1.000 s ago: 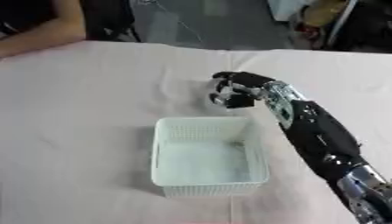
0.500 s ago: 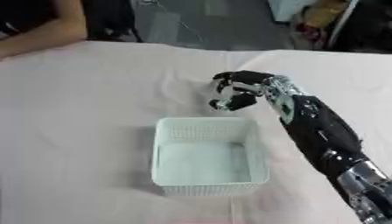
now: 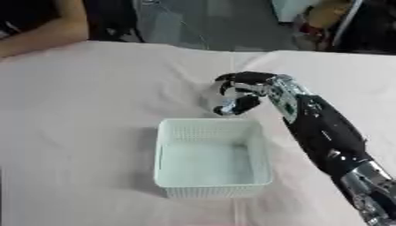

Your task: Pick up objects on the table and place them in the box.

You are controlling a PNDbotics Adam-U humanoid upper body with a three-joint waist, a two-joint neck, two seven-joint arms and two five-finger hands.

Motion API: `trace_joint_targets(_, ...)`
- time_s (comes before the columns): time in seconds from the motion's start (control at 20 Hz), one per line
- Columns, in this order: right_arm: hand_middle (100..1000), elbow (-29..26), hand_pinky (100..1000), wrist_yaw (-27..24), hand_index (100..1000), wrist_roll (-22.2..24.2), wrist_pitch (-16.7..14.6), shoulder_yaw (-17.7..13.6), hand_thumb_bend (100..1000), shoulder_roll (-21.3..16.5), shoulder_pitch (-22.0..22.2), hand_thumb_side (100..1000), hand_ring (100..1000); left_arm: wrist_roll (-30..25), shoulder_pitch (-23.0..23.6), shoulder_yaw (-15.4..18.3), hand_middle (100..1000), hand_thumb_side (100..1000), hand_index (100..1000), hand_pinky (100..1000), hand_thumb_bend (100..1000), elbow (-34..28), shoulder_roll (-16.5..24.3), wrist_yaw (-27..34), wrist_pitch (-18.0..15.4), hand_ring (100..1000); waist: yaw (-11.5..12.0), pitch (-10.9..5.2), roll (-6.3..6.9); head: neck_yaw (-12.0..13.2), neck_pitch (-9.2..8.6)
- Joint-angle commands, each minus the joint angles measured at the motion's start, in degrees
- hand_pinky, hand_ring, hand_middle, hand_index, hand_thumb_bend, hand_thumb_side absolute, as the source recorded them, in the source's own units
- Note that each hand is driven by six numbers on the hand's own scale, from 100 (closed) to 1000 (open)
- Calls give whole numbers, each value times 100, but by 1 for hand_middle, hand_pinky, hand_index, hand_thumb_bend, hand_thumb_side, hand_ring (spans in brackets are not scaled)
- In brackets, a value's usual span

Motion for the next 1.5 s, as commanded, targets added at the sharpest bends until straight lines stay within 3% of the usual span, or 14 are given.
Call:
trace_joint_targets(0.05,876,212,647,228,798,414,70,113,341,-6,53,531,830,-26,-94,-23,725,881,874,679,543,-81,39,33,-2,700,13,-33,22,50,-17)
trace_joint_targets(0.3,772,228,422,310,701,643,169,84,155,-8,75,268,690,-37,-105,-23,725,880,874,680,543,-81,41,40,-8,700,12,-24,18,78,-13)
trace_joint_targets(0.35,777,223,431,288,706,638,177,77,163,-9,84,279,697,-38,-106,-23,725,880,873,680,543,-81,43,41,-9,700,10,-23,18,87,-10)
trace_joint_targets(0.4,721,218,335,263,648,627,183,76,100,-14,91,183,621,-40,-107,-23,725,880,874,680,543,-81,44,42,-10,700,8,-23,18,93,-6)
trace_joint_targets(0.55,617,195,217,159,569,530,192,74,100,-30,113,100,531,-44,-106,-23,725,880,873,680,542,-81,49,43,-7,700,2,-23,20,108,7)
trace_joint_targets(0.9,455,229,101,-42,445,330,186,73,100,-67,150,100,407,-46,-102,-24,726,880,873,680,541,-81,59,41,-3,701,-7,-24,24,119,23)
trace_joint_targets(1.15,390,222,100,-132,369,290,219,80,100,-89,157,100,340,-44,-95,-24,726,880,874,680,541,-81,65,40,1,701,-16,-30,27,113,21)
trace_joint_targets(1.5,349,103,100,-220,340,117,214,108,100,-117,142,100,315,-44,-83,-29,726,880,874,679,541,-81,72,39,10,701,-20,-40,28,103,15)
